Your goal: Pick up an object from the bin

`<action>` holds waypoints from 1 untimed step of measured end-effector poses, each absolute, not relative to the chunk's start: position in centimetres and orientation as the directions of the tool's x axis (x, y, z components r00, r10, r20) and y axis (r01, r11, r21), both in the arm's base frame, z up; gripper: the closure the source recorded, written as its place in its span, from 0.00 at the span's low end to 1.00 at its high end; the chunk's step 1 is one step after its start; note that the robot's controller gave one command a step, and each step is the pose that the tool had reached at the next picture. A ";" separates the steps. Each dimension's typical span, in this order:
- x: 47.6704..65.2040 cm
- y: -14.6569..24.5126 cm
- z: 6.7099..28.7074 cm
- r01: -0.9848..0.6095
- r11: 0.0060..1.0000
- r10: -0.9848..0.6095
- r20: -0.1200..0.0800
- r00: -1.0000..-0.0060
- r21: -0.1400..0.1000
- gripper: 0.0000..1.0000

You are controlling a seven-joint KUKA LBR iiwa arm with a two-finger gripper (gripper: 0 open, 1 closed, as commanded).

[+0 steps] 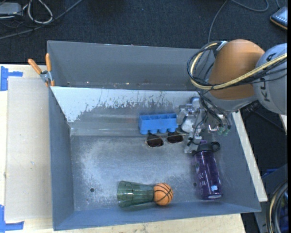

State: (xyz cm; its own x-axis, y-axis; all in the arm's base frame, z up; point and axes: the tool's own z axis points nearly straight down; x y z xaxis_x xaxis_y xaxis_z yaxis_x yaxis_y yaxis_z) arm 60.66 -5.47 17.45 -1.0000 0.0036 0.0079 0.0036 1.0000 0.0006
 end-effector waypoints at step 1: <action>60.8 -5.5 17.8 0.002 1.000 0.002 0.001 -1.000 0.000 0.00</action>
Offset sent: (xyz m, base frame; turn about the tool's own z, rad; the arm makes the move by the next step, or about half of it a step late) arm 0.0157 -0.0182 -0.0710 0.0948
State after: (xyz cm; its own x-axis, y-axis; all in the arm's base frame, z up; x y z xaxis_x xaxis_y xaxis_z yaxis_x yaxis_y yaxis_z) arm 60.84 -5.45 17.84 -1.0000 0.0023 0.0010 0.0023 1.0000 0.0001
